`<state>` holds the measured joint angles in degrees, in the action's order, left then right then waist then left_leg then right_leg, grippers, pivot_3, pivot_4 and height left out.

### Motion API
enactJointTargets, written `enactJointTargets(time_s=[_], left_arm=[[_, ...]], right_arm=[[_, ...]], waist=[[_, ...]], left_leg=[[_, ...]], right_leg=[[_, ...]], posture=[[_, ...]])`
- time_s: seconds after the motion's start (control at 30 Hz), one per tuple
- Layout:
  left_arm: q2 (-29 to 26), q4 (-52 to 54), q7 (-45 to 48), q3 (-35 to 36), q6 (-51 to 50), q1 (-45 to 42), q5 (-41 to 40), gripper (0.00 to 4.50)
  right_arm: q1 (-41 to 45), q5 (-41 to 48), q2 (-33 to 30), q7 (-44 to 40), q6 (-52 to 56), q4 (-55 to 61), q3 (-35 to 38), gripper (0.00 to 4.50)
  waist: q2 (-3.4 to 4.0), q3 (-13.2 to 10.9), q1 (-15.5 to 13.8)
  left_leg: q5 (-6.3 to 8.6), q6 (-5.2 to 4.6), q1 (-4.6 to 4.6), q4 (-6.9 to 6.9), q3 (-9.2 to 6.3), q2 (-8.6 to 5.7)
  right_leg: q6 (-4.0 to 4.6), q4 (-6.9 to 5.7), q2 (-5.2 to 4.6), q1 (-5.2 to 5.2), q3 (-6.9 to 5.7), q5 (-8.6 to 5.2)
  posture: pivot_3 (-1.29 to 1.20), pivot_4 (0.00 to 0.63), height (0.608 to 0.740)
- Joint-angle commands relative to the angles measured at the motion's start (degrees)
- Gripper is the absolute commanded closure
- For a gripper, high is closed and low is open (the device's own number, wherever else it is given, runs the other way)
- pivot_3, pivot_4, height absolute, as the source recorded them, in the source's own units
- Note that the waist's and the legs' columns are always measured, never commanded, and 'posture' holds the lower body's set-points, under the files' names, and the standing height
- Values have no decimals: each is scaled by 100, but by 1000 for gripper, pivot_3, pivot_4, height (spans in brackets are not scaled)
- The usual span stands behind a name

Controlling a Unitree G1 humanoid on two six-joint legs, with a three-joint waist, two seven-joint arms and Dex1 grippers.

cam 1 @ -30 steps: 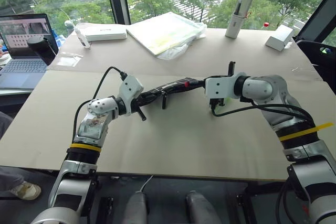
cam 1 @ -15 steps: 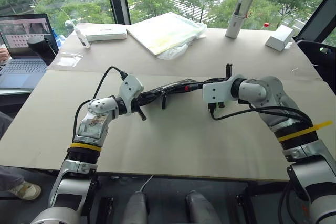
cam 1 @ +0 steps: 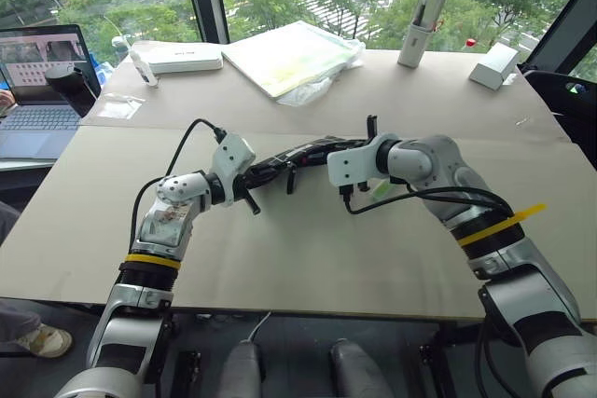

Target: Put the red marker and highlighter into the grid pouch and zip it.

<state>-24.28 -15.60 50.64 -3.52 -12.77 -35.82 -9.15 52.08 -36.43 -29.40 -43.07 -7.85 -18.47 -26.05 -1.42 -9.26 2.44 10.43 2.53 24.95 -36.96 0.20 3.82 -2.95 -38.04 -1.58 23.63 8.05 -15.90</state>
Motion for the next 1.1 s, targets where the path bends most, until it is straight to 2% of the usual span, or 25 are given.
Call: enactJointTargets(time_s=[0.03,0.37,0.43,0.47,0.6,0.77,0.87,0.97,1.1], left_arm=[[4,178,-2,49,42,-163,-100,4500],[13,235,-45,64,40,-97,-103,4500],[10,233,-52,75,47,-84,-104,4500],[9,231,-55,78,51,-80,-105,4500],[23,225,-70,82,59,-58,-113,4500],[67,220,-98,67,66,-44,-114,4500],[83,207,-104,73,79,-28,-110,4500],[100,206,-113,73,86,-13,-105,4500],[124,218,-135,84,89,9,-105,4500]], right_arm=[[283,-100,211,229,-83,-169,-68,4083],[312,228,880,293,-131,-440,-18,4083],[199,562,919,25,14,-337,166,3082],[169,688,911,-61,45,-284,232,2878],[181,1124,725,-164,128,-249,591,1476],[-24,2175,32,-994,25,131,1171,1476],[-199,2998,-501,-1773,-395,285,1469,1476],[-406,3676,-940,-2595,-162,383,1646,1476],[-377,3494,-1528,-3102,-774,-416,1529,1476]], waist=[[0,0,-6],[0,0,0],[0,0,3],[0,0,8],[1,-1,3],[1,-1,-43],[1,-1,-40],[1,-1,5],[1,-2,9]], left_leg=[[0,0,0,0,0,0],[0,0,0,0,0,0],[0,0,0,0,0,0],[0,0,0,0,-1,1],[0,0,0,1,-2,1],[0,0,0,-2,-2,-1],[0,0,0,-1,-2,0],[0,0,-2,-1,-4,0],[0,0,-5,1,-4,1]], right_leg=[[0,0,0,0,0,0],[0,-2,0,-1,0,0],[0,-2,0,0,0,0],[0,-2,0,0,0,0],[0,-3,1,0,-1,0],[0,2,-1,-9,-2,0],[0,5,-1,-9,-3,0],[-1,6,0,-13,-3,0],[-1,7,1,-15,-3,-1]], posture=[[0,150,737],[0,150,737],[0,150,737],[0,150,737],[0,150,737],[0,150,737],[0,150,737],[0,150,737],[0,150,737]])
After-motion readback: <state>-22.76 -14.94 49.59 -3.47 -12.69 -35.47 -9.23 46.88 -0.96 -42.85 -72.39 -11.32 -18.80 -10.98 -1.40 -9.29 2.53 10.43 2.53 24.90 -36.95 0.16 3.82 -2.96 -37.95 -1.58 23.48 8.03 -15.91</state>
